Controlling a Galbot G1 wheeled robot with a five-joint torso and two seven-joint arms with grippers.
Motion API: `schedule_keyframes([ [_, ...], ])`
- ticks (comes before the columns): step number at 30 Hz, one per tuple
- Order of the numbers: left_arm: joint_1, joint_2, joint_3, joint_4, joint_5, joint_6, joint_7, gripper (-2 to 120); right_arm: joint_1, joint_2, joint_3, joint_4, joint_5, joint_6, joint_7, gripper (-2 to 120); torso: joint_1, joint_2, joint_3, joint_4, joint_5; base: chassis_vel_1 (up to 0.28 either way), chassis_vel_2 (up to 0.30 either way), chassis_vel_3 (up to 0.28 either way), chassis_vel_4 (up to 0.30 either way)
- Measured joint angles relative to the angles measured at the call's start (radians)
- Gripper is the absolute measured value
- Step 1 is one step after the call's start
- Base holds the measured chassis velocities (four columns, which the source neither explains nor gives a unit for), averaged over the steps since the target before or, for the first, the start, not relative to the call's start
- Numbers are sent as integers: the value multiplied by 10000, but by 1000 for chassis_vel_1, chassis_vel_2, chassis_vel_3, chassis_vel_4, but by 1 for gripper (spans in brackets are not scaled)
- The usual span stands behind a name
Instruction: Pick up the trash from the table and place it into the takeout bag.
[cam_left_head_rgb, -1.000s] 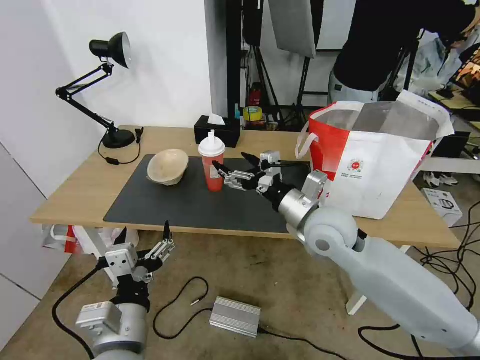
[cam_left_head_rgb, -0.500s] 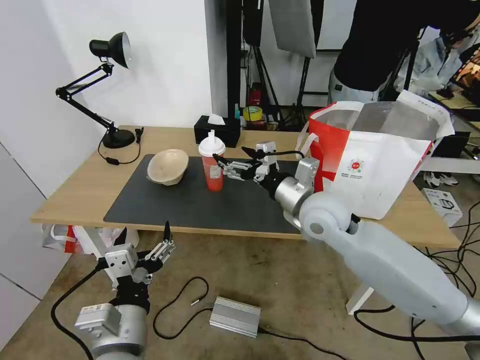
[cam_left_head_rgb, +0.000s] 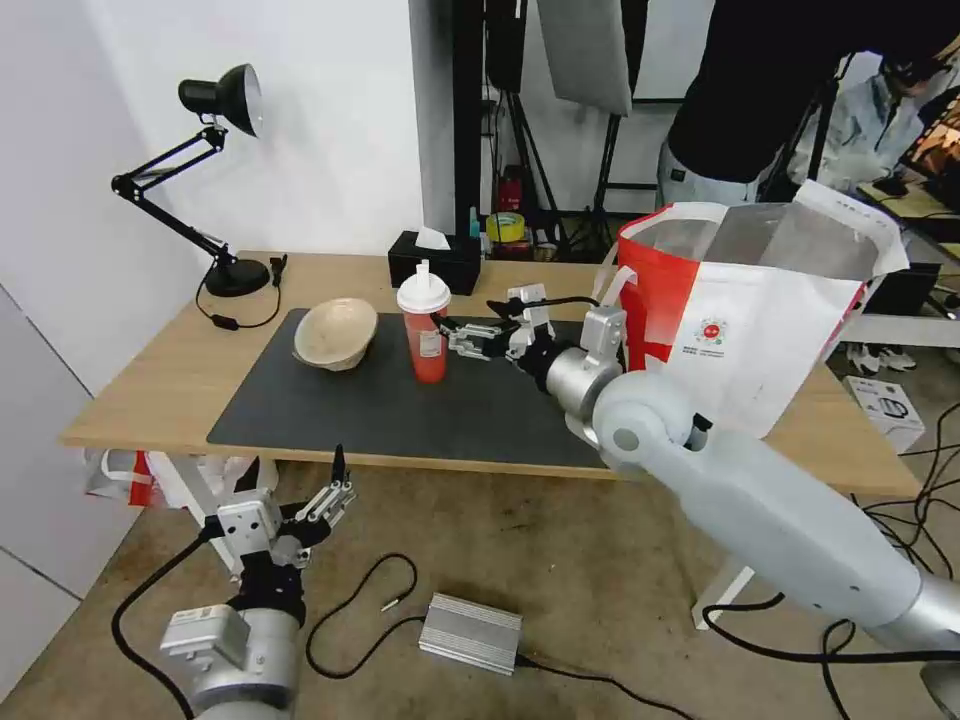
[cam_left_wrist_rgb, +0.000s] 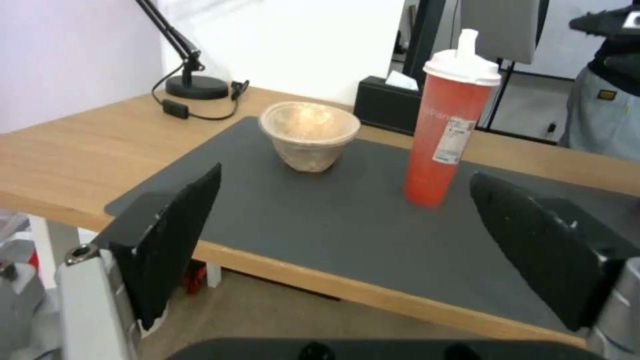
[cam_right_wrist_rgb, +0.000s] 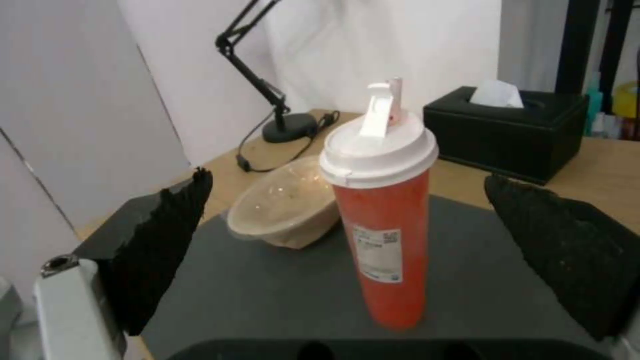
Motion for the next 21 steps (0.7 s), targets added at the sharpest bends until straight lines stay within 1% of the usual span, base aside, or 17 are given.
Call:
schedule_keyframes([
  [7, -43, -13, 5, 40, -3, -7, -3, 100, 263, 132, -142, -262, 2, -243, 93, 100, 0, 0, 0, -1, 0, 0, 0, 0, 0],
  [11, -97, -16, 21, 55, 11, -22, -4, 100, 531, 245, -408, -523, -5, -518, 95, 100, 1, 0, 1, 0, 0, 0, 0, 0, 0],
  [21, -122, -4, 34, 57, 25, -85, -4, 100, 924, 259, -777, -859, -5, -891, -39, 100, 0, 0, 1, 0, 0, 0, 0, 0, 0],
])
